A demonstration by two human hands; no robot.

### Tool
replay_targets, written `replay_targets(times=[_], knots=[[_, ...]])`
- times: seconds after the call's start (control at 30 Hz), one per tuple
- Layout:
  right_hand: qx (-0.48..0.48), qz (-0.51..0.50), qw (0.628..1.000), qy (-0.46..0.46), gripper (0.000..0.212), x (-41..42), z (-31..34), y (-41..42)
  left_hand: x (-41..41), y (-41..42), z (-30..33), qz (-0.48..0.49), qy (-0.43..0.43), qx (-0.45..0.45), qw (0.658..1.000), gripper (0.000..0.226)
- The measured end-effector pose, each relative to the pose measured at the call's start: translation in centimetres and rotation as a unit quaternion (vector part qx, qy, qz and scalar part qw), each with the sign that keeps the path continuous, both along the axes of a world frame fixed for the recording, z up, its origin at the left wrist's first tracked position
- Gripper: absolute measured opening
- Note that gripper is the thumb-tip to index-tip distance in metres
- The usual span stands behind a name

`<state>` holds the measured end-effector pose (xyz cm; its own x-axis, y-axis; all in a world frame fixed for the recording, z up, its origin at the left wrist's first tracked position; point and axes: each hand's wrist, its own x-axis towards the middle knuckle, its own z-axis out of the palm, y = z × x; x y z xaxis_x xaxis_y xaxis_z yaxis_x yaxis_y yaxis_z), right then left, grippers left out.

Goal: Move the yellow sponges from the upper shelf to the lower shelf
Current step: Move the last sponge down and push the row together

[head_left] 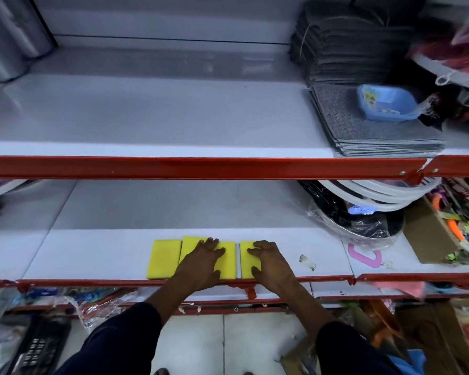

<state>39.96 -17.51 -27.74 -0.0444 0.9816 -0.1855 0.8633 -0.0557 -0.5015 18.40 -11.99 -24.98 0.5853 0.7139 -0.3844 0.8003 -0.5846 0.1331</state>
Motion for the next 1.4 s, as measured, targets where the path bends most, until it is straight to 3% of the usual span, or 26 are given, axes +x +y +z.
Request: replay_targets(times=[0.4,0.53,0.77,1.4], knots=[[-0.012,-0.009,1.0,-0.017,0.055,-1.5,0.4,0.2,0.5,-0.2,-0.6,-0.01,0.002,0.026,1.0,0.065],[-0.028,-0.012,0.999,-0.021,0.059,-1.9,0.7,0.3,-0.8,0.9,0.2,0.048,-0.049,0.034,0.997,0.062],[-0.032,-0.023,0.999,-0.024,0.058,-2.3,0.9,0.4,-5.2,2.0,0.1,0.122,-0.017,-0.024,0.992,0.071],[-0.029,-0.04,0.999,-0.012,0.059,-3.0,1.2,0.3,-5.6,1.4,-0.1,0.11,-0.029,0.005,0.993,0.069]])
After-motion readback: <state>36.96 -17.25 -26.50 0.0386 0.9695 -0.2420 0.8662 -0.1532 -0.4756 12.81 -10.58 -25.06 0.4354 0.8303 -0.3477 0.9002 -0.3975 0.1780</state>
